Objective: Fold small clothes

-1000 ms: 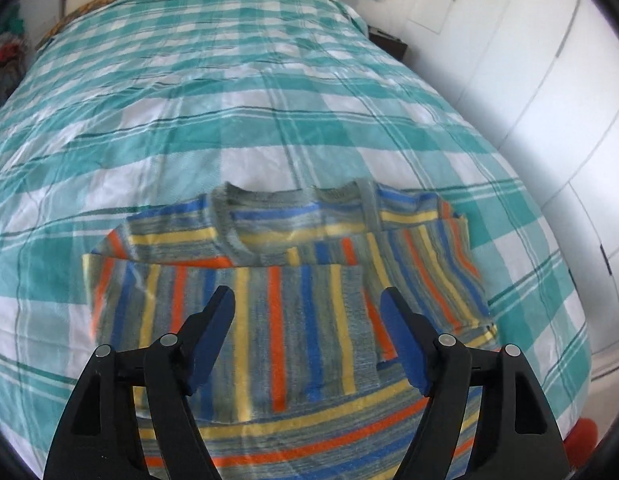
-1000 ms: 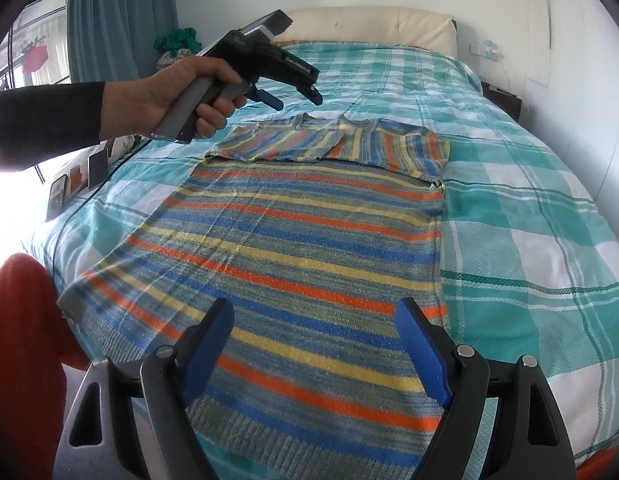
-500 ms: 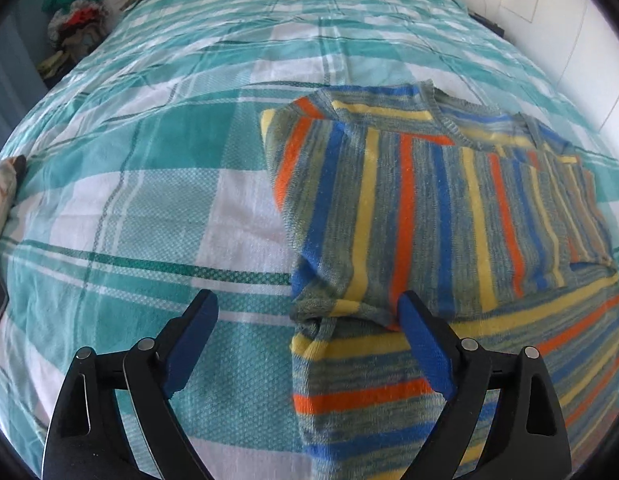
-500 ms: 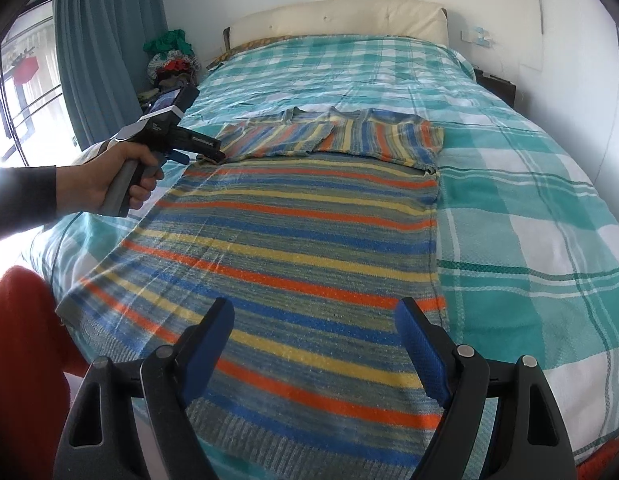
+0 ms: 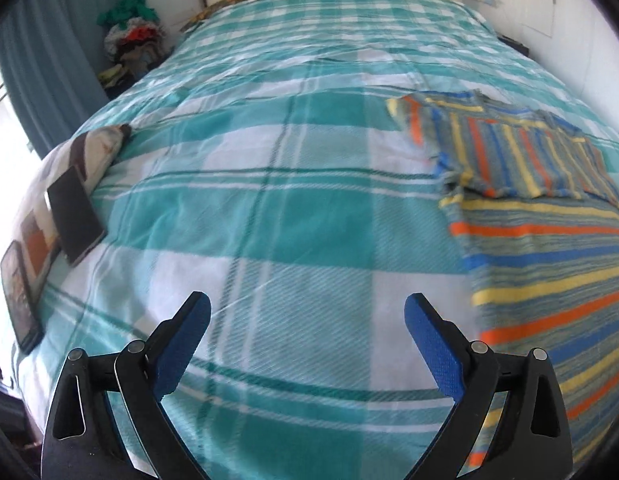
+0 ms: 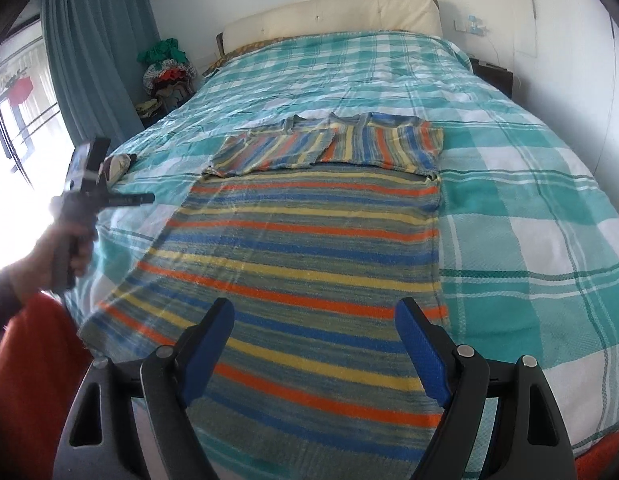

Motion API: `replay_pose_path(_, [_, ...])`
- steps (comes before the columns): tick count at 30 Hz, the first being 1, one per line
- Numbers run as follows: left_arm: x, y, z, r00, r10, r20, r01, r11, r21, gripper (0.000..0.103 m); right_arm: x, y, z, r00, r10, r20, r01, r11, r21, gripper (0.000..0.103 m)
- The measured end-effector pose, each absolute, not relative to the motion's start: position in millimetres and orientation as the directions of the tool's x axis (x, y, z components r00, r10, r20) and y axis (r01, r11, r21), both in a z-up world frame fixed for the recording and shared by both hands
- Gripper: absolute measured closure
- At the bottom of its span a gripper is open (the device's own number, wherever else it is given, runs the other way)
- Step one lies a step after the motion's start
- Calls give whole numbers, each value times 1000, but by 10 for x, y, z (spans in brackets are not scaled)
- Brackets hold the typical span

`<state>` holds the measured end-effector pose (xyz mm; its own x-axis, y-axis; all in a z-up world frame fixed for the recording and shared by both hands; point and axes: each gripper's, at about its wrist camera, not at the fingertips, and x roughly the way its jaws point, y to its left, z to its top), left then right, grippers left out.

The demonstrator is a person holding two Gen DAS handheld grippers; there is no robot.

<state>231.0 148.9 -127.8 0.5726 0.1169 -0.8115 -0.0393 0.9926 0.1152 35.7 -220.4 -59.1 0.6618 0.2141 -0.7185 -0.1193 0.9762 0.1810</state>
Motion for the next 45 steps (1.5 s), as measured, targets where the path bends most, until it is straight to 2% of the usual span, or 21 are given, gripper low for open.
replay_pose_path(4, [2282,1800,-1569,543,103,-833,-122,992,44,5,863,-2007,-125,656,297,-694,-182,955,236,21])
replay_pose_path(7, [2257,1856,-1649,555,81,-828,-137,991,5,2,1488,-2036,-38,627,352,-695,-152,930,335,21])
replay_pose_path(10, [2260,1851,-1678,554,80,-829,-132,991,8,1,2312,-2233,-279,594,362,-719,-44,906,420,24])
replay_pose_path(12, [2247,1872,-1702,561,65,-826,-129,992,-9,1,2800,-2349,-541,550,367,-750,17,893,450,37])
replay_pose_path(15, [2258,1891,-1714,564,46,-824,-128,991,-32,1,3365,-2447,-973,487,354,-798,100,885,454,49])
replay_pose_path(18, [2239,1887,-1712,570,46,-820,-127,991,-32,1,3704,-2471,-1282,449,325,-832,146,892,428,56])
replay_pose_path(22, [2238,1887,-1723,574,43,-818,-125,992,-36,0,3910,-2444,-1504,458,316,-831,157,891,426,59])
replay_pose_path(23, [2240,1892,-1725,575,39,-818,-124,991,-40,0,3950,-2436,-1523,464,318,-827,154,890,429,75])
replay_pose_path(24, [2241,1896,-1727,575,36,-818,-123,991,-43,0,3976,-2424,-1505,465,310,-829,142,898,416,100])
replay_pose_path(28, [2241,1896,-1729,579,36,-815,-124,991,-45,0,3961,-2305,-1253,540,214,-814,54,957,287,100])
replay_pose_path(31, [2235,1888,-1732,580,38,-813,-124,991,-42,0,3958,-2207,-1291,522,148,-840,27,982,189,97])
replay_pose_path(32, [2235,1888,-1732,581,37,-813,-124,991,-43,0,3953,-2178,-1315,507,125,-853,28,987,161,86])
replay_pose_path(33, [2235,1885,-1733,581,37,-813,-125,991,-43,0,3906,-2154,-1305,506,110,-856,22,990,140,71])
replay_pose_path(35, [2236,1884,-1734,581,39,-813,-125,991,-42,0,3738,-2081,-1180,559,119,-821,-18,991,131,62])
replay_pose_path(40, [2239,1880,-1737,578,42,-815,-125,991,-37,0,3279,-1864,-978,573,235,-785,-166,971,170,56])
replay_pose_path(43, [2236,1883,-1722,579,46,-814,-127,991,-34,0,2863,-1856,-930,585,238,-775,-186,970,157,55])
replay_pose_path(45, [2214,1865,-1669,591,49,-805,-122,992,-30,1,2550,-1967,-871,615,209,-760,-175,976,127,47])
